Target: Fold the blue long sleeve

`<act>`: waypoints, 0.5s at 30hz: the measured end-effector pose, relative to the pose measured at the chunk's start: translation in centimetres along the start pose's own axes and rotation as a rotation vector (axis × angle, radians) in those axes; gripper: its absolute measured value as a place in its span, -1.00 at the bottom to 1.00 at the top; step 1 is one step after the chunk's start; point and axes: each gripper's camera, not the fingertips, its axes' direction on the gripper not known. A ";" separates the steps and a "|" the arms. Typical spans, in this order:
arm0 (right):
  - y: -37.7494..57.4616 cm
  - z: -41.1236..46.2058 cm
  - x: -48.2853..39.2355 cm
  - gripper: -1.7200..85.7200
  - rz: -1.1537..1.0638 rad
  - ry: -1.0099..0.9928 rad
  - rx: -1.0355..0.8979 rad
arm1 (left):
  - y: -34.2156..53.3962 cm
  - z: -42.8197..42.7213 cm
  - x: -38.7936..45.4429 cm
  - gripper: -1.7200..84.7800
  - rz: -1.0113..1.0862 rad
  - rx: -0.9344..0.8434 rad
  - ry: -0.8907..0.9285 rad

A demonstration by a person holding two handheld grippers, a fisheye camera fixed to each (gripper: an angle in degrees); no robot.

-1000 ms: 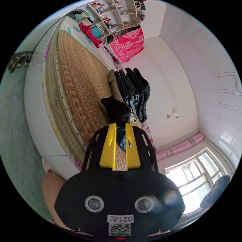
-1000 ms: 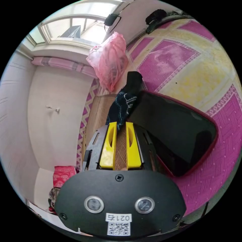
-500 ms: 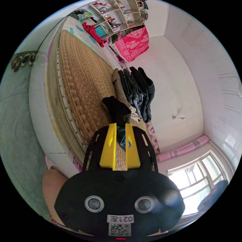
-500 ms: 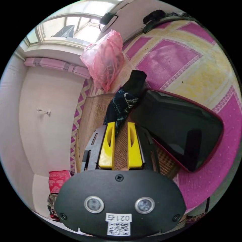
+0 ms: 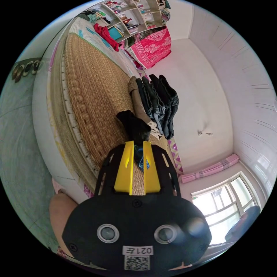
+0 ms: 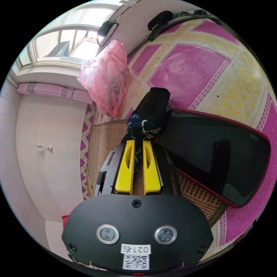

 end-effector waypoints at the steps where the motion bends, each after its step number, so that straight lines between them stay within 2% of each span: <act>1: 0.0 -0.1 -0.2 -0.88 0.005 -0.013 0.002 | 0.0 0.0 -0.1 -0.86 -0.003 0.003 0.001; 4: 0.7 -0.8 -2.0 -0.92 0.021 -0.086 0.015 | -0.3 0.3 -0.7 -0.93 -0.022 0.012 -0.005; 10: 5.6 -4.1 -12.0 -0.95 -0.043 -0.140 0.047 | -0.9 1.0 -1.3 -0.98 -0.038 0.014 -0.022; 13: 9.4 -6.8 -22.1 -0.95 -0.182 -0.149 0.060 | -1.4 1.5 -1.2 -0.98 -0.017 0.005 -0.036; 15: 14.3 -8.8 -33.0 -0.95 -0.345 -0.180 0.066 | -1.9 1.8 -0.6 -0.98 0.018 0.012 -0.037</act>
